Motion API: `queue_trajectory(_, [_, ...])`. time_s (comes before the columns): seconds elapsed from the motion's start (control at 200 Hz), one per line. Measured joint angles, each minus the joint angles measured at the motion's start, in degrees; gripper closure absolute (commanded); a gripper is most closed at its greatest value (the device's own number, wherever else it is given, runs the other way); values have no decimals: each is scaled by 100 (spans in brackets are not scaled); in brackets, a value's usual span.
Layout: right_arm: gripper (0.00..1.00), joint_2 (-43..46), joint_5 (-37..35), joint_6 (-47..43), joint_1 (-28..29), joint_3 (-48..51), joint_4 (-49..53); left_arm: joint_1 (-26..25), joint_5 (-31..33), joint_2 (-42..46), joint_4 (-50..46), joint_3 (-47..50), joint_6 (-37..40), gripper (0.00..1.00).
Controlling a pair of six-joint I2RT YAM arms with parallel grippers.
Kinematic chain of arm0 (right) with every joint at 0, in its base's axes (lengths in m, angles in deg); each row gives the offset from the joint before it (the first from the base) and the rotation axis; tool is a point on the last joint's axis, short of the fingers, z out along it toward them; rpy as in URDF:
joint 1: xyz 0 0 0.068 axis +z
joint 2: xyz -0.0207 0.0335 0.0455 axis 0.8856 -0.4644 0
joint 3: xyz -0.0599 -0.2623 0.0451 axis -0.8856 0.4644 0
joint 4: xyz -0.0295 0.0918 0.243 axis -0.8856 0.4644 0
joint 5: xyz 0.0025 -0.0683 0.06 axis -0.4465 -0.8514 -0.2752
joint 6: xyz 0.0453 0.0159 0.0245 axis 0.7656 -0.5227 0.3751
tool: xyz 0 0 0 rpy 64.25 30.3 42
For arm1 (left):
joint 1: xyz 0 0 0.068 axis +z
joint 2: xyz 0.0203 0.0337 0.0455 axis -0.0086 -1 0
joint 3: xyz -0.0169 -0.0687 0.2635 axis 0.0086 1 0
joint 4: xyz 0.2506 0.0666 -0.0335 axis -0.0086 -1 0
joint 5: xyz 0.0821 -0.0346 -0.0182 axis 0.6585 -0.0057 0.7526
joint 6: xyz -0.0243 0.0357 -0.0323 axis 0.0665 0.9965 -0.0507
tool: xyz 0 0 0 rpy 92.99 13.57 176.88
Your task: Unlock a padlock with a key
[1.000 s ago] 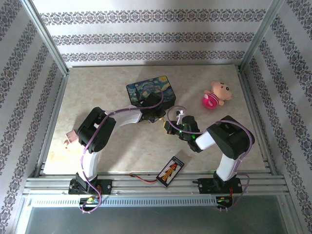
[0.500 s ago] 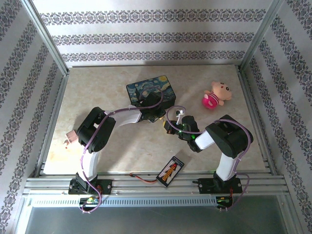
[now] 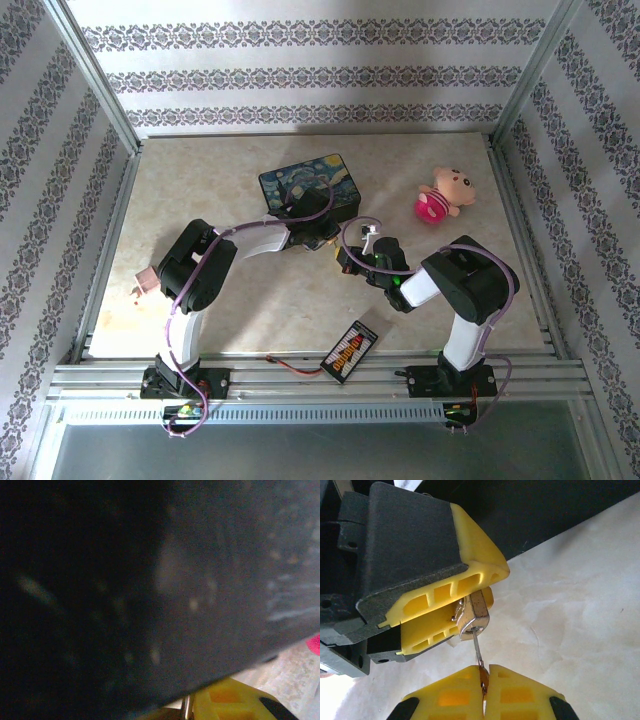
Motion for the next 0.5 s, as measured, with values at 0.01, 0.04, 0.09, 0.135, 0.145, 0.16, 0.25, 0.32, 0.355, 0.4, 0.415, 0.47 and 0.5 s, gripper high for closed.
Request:
queue_trajectory(0.01, [100, 0, -7, 0, 0, 4, -7, 2, 0, 0, 0, 0, 0, 88])
queue_trajectory(0.04, [100, 2, -13, 0, 0, 15, -13, 2, 0, 0, 2, 0, -7, 88])
queue_trajectory(0.09, [100, 11, -15, 0, 0, 37, -44, 2, 0, 0, 2, 0, -11, 88])
queue_trajectory(0.135, [100, 17, -13, -4, 0, 50, -68, 2, 0, 0, 2, 0, -11, 88])
queue_trajectory(0.145, [100, 20, -13, -4, 0, 55, -72, 2, 0, 0, 4, 0, -11, 88])
queue_trajectory(0.16, [100, 22, -13, -4, 0, 55, -81, 2, 0, 0, 4, 0, -13, 88])
queue_trajectory(0.25, [100, 22, -13, -15, 0, 59, -101, 2, 0, -2, 31, 4, -15, 88])
queue_trajectory(0.32, [100, 22, -13, -13, 0, 59, -111, 2, 0, -2, 76, 24, -20, 88])
queue_trajectory(0.355, [100, 22, -13, -13, 0, 59, -111, 2, 0, -2, 87, 28, -24, 88])
queue_trajectory(0.4, [100, 22, -13, -13, 0, 59, -114, 2, 0, -2, 92, 33, -26, 88])
queue_trajectory(0.415, [100, 22, -13, -13, 0, 59, -114, 2, 0, -2, 101, 35, -26, 88])
queue_trajectory(0.47, [100, 22, -13, -13, 0, 59, -114, 2, 0, -2, 109, 37, -33, 88])
queue_trajectory(0.5, [100, 22, -13, -11, 0, 59, -116, 2, 0, -2, 111, 37, -33, 88])
